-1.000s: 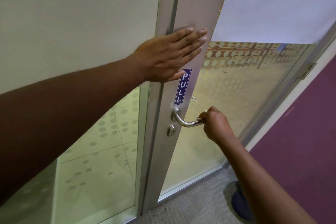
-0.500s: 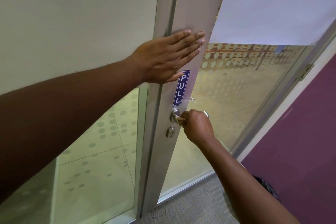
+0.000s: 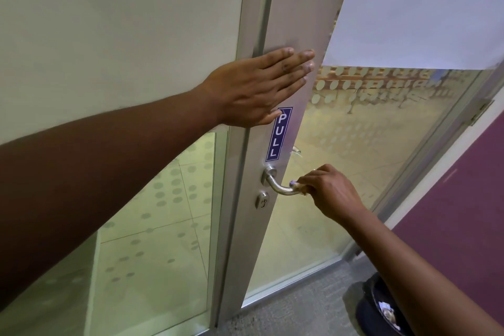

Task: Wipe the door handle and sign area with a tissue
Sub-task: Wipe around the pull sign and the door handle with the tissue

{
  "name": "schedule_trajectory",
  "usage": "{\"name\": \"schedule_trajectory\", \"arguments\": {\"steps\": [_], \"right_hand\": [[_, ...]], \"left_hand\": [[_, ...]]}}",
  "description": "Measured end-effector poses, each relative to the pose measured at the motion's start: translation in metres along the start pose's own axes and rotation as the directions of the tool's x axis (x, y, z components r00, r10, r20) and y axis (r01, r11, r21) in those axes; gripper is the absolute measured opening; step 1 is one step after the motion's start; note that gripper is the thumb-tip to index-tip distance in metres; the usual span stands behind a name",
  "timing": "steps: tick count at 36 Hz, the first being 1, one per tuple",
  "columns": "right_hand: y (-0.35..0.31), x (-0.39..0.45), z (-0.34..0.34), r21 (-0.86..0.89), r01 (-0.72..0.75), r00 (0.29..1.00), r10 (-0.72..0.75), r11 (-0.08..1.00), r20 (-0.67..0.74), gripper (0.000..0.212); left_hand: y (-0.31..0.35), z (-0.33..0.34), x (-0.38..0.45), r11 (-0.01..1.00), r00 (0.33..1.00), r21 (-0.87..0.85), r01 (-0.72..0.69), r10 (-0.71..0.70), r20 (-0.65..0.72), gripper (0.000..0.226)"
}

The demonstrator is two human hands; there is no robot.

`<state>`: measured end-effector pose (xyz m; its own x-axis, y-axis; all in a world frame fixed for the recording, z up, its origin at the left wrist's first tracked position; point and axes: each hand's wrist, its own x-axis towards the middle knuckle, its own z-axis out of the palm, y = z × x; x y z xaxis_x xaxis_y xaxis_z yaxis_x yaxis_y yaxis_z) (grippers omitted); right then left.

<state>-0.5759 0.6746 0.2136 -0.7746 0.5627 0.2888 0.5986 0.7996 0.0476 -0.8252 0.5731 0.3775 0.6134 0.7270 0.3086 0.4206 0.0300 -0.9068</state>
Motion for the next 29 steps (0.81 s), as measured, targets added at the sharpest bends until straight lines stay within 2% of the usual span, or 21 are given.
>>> {"name": "schedule_trajectory", "arguments": {"steps": [6,12,20,25,27,29], "right_hand": [[0.027,0.013,-0.003,0.029,-0.056,0.992,0.052,0.998,0.117,0.02],[0.019,0.014,0.003,0.023,-0.019,0.995,0.017,1.0,0.094,0.018],[-0.019,0.015,0.009,0.147,0.039,0.997,-0.048,0.988,0.055,0.015],[-0.039,0.008,0.02,0.156,-0.109,0.991,0.12,0.982,-0.06,0.023],[-0.038,0.002,0.025,0.273,-0.151,0.974,0.19,0.95,-0.122,0.022],[-0.034,-0.001,0.026,0.482,-0.179,0.952,0.274,0.858,-0.134,0.015]], "left_hand": [[0.0,0.001,0.001,1.0,1.0,0.003,-0.011,0.011,-0.004,0.074],[0.0,-0.002,0.001,1.0,1.0,-0.019,-0.015,0.015,-0.001,0.071],[0.0,-0.008,0.002,0.999,0.999,-0.041,0.007,-0.006,0.041,0.073],[-0.001,-0.018,0.004,0.993,0.998,-0.115,0.017,-0.009,0.065,0.08],[0.0,-0.021,0.004,0.99,0.998,-0.137,0.021,-0.011,0.068,0.081],[-0.001,-0.024,0.004,0.99,0.997,-0.141,0.024,-0.013,0.079,0.082]]}}
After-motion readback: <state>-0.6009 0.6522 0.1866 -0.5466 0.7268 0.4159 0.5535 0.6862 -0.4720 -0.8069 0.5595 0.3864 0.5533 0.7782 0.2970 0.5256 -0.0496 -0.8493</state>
